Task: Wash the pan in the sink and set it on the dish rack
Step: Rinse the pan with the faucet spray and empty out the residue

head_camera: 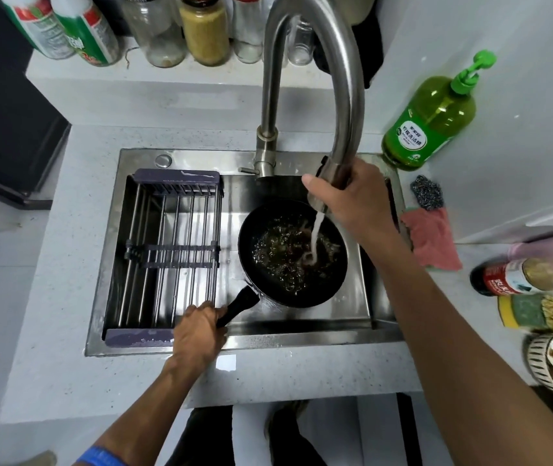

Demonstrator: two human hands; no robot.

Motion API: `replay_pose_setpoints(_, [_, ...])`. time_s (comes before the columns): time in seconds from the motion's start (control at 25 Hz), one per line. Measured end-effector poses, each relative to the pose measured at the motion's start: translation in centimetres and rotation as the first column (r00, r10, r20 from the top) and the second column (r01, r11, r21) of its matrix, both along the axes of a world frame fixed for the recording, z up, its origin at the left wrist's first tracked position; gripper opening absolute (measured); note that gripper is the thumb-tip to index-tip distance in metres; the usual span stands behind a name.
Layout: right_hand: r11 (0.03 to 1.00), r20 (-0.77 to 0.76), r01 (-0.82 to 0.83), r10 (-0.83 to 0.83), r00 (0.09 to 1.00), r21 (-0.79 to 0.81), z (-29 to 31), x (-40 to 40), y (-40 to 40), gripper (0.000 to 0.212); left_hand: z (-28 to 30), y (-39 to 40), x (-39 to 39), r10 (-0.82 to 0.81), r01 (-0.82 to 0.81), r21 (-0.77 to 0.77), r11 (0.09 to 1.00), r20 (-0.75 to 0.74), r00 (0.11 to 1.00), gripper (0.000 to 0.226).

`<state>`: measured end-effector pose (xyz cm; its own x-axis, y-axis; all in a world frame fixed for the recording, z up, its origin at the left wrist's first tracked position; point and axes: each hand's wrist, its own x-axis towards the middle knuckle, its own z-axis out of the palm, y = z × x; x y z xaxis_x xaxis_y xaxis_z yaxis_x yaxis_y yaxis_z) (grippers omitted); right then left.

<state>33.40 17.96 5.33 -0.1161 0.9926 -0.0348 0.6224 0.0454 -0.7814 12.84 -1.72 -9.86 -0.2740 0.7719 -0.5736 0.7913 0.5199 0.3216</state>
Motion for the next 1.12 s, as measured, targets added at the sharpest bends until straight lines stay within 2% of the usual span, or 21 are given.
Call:
replay_pose_setpoints(0.12, [0.999, 0.009, 0.041, -0.041, 0.999, 0.004, -0.3, -0.1, -0.3, 0.033, 0.0, -0.1, 0.0, -0.032, 0.032, 0.032, 0.999, 0.019, 0.999, 0.028])
replay_pose_setpoints(0.24, [0.998, 0.009, -0.005, 0.005, 1.0, -0.057, -0.8, 2.0, -2.1, 0.032, 0.1, -0.2, -0.2, -0.069, 0.062, 0.097, 0.993, 0.064, 0.996, 0.029])
replay_pose_setpoints(0.36, [0.966, 0.003, 0.136, -0.138, 0.99, -0.219, -6.0, 5.1, -5.8, 0.041, -0.5, -0.3, -0.4, -0.136, 0.134, 0.097, 0.986, 0.012, 0.991, 0.029])
replay_pose_setpoints(0.44, [0.829, 0.069, 0.272, -0.274, 0.959, -0.489, -10.9, 6.6, -7.9, 0.043, -0.5, -0.3, -0.4, -0.127, 0.125, 0.107, 0.986, 0.016, 0.992, 0.029])
replay_pose_setpoints(0.52, [0.604, 0.107, 0.349, -0.399, 0.911, -0.716, -15.6, 7.3, -8.1, 0.046, -0.9, 0.0, -0.4, -0.137, 0.136, 0.118, 0.984, -0.002, 0.991, 0.032])
replay_pose_setpoints(0.64, [0.353, 0.142, 0.388, -0.557, 0.818, -0.851, -21.5, 7.2, -6.6, 0.047, -1.8, -0.1, 0.2, -0.149, 0.16, 0.106, 0.981, -0.1, 0.984, 0.03])
replay_pose_setpoints(0.72, [0.21, 0.137, 0.34, -0.633, 0.762, -0.917, -24.9, 7.1, -5.8, 0.038, -2.9, -0.2, 1.2, -0.146, 0.168, 0.082, 0.982, -0.227, 0.963, 0.033])
replay_pose_setpoints(0.76, [0.169, 0.123, 0.307, -0.661, 0.74, -0.937, -26.3, 6.9, -5.5, 0.031, -3.5, -0.3, 1.7, -0.14, 0.163, 0.064, 0.984, -0.279, 0.95, 0.038])
replay_pose_setpoints(0.84, [0.16, 0.114, 0.304, -0.69, 0.715, -0.939, -27.8, 6.8, -5.2, 0.019, -3.7, -0.2, 2.7, -0.112, 0.127, 0.025, 0.992, -0.329, 0.938, 0.042])
replay_pose_setpoints(0.88, [0.19, 0.098, 0.317, -0.699, 0.708, -0.929, -27.9, 6.9, -5.1, 0.022, -3.6, 0.2, 2.9, -0.09, 0.099, 0.012, 0.995, -0.321, 0.943, 0.04])
replay_pose_setpoints(1.0, [0.366, 0.027, 0.355, -0.663, 0.748, -0.86, -25.1, 7.9, -4.4, 0.034, -1.9, 0.5, 3.2, -0.072, 0.094, 0.048, 0.994, -0.343, 0.936, 0.028])
replay_pose_setpoints(1.12, [0.545, 0.035, 0.384, -0.543, 0.839, -0.746, -20.1, 9.5, -4.0, 0.018, -0.3, -0.5, 3.1, -0.102, 0.121, 0.056, 0.991, -0.267, 0.958, 0.035])
